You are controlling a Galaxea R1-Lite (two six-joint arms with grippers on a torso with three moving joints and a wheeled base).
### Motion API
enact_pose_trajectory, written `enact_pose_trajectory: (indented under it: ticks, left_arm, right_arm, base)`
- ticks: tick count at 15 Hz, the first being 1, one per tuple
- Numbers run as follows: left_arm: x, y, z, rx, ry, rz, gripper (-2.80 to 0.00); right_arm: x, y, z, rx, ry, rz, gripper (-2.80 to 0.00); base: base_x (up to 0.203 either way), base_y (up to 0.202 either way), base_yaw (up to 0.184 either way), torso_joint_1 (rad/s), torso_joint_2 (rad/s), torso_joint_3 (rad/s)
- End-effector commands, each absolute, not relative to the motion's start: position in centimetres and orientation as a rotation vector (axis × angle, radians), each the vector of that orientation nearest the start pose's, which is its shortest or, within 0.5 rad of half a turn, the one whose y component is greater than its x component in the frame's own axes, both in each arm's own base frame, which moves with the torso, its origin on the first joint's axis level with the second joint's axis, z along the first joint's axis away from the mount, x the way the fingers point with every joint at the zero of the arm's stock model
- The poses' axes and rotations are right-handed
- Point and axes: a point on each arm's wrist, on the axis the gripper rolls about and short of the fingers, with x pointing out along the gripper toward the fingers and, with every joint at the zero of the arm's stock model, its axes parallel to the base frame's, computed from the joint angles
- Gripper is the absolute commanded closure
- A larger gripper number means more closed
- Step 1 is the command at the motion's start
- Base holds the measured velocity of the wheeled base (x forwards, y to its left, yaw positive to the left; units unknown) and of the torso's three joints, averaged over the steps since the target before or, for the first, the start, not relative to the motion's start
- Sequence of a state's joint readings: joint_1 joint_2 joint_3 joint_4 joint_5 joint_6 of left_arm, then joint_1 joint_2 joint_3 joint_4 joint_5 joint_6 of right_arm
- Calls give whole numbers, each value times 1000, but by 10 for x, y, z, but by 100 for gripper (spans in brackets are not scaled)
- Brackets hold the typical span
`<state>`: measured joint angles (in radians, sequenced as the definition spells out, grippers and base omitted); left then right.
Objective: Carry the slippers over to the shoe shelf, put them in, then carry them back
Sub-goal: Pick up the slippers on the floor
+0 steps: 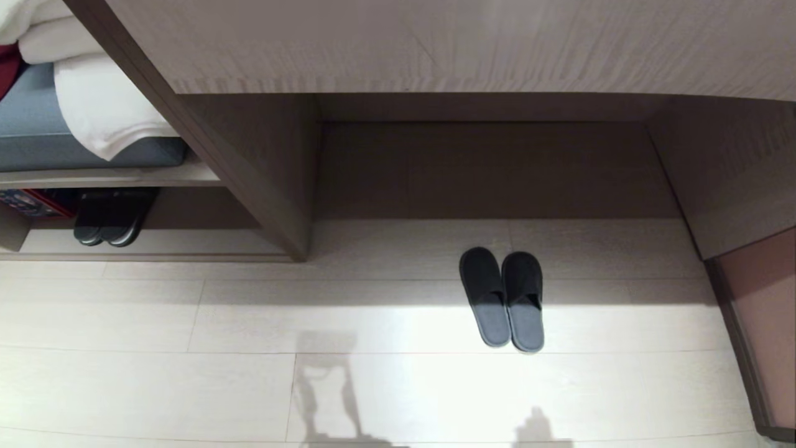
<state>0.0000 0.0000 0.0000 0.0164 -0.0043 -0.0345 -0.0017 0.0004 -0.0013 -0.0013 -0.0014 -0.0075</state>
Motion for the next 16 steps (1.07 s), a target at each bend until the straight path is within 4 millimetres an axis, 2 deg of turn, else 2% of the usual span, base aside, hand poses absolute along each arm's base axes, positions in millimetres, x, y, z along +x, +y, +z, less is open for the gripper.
enact_pose_trajectory:
  ticks: [1,16]
  left_arm:
    - [-23,0,74,-35,18,-3,0]
    - [-23,0,74,-35,17,-4,0]
  right_arm:
    - [-23,0,76,-8,-2,-3,0]
    - [-23,0,76,-8,-2,-3,0]
  base:
    - [0,0,0,2,2,-194]
    - [0,0,0,4,3,-198]
